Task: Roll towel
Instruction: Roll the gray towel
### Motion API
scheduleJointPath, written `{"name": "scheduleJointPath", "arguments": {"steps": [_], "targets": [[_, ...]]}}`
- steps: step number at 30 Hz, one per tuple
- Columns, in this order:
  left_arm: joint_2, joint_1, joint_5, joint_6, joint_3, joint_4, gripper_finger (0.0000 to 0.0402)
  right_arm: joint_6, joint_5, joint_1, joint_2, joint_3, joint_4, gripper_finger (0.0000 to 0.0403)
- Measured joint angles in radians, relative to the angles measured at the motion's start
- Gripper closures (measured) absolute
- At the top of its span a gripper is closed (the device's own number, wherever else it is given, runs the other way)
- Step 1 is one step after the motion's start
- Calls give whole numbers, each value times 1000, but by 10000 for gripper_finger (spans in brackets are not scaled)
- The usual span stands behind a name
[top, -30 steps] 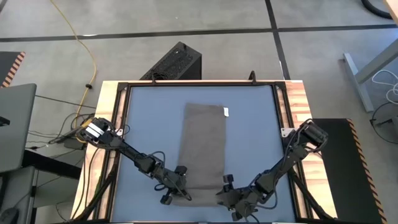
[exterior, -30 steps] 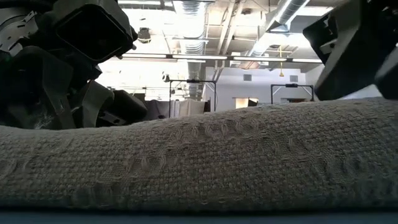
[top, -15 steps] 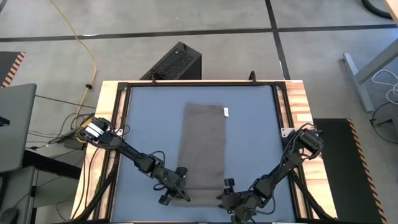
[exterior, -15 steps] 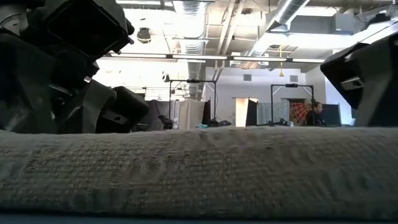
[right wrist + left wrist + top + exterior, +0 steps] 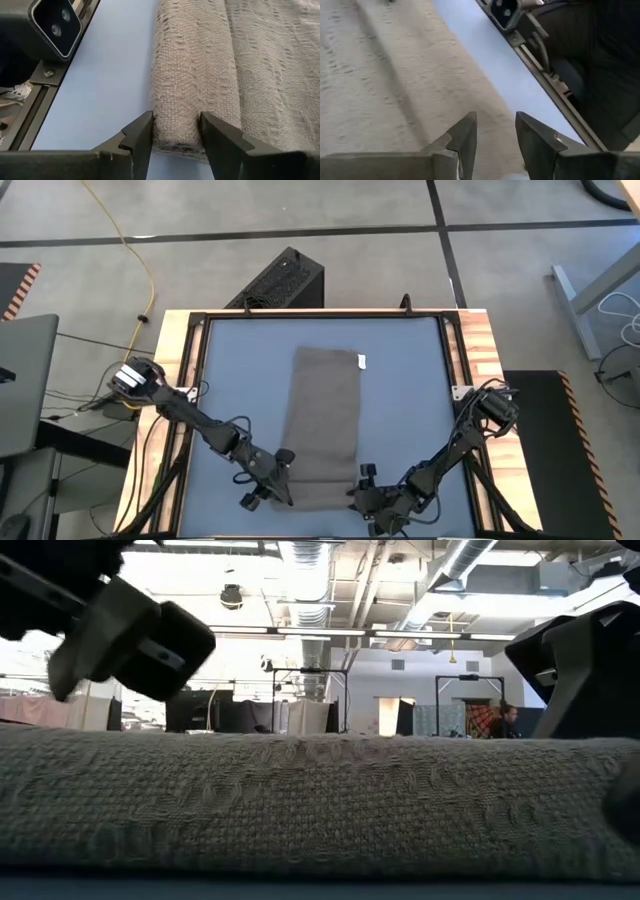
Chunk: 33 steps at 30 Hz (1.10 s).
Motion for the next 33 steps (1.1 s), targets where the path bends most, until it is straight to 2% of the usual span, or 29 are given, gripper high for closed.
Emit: {"name": "scheduleJointPath", "arguments": {"steps": [5, 12, 15, 22, 26, 30, 33], "targets": [[11, -74, -12, -6, 1, -65, 277, -1, 2, -4, 0, 0, -4, 214], [16, -126, -148, 107, 1, -77, 277, -3, 3, -25, 0, 0, -7, 214], [25, -144, -192, 111, 1, -81, 277, 6, 2, -30, 0, 0, -6, 214], [76, -164, -308, 59, -18, -56, 277, 50, 3, -29, 0, -1, -6, 214], [139, -170, -323, -22, -17, -19, 277, 101, 3, -29, -1, -1, -20, 217], [171, -167, -327, -116, -15, -3, 281, 141, -6, -29, -1, -1, -37, 247], [175, -163, -315, -164, -16, -5, 302, 171, -59, -30, -2, 0, -42, 295]]}}
